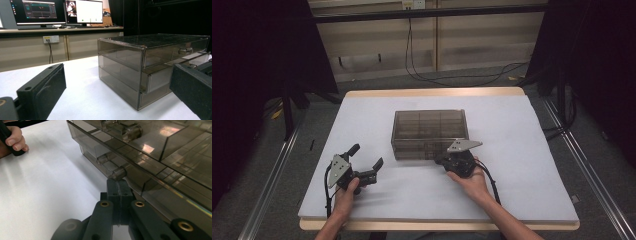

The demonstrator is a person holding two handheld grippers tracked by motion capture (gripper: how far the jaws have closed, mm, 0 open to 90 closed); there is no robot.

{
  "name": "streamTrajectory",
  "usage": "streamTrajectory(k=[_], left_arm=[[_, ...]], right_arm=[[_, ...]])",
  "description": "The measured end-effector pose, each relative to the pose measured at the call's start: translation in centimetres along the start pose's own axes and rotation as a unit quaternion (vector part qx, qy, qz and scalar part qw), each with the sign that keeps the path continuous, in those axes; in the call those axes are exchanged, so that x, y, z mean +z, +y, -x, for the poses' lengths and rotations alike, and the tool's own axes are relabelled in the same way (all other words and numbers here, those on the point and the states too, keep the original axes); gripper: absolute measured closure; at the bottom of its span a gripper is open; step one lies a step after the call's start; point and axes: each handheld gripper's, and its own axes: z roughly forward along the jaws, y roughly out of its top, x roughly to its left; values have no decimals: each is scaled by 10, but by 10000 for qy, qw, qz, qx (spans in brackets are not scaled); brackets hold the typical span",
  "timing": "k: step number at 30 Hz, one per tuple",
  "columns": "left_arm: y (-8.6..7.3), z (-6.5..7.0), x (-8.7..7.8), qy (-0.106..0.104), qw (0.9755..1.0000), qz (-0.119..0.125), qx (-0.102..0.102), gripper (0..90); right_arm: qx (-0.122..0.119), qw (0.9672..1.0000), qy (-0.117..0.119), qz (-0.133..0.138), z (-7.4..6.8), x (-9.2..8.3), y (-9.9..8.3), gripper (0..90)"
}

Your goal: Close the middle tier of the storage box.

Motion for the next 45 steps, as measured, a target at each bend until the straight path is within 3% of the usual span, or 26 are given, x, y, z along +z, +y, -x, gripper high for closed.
streamTrajectory(k=[34,39,45], left_arm=[[0,0,0,0,10000,23,1,9],[0,0,0,-12,10000,14,-23,9],[0,0,0,-3,10000,-19,28,9]], right_arm=[[213,9997,-83,62,6,9,2,900],[245,9997,79,50,6,5,1,900],[269,9994,212,109,6,-10,1,839]])
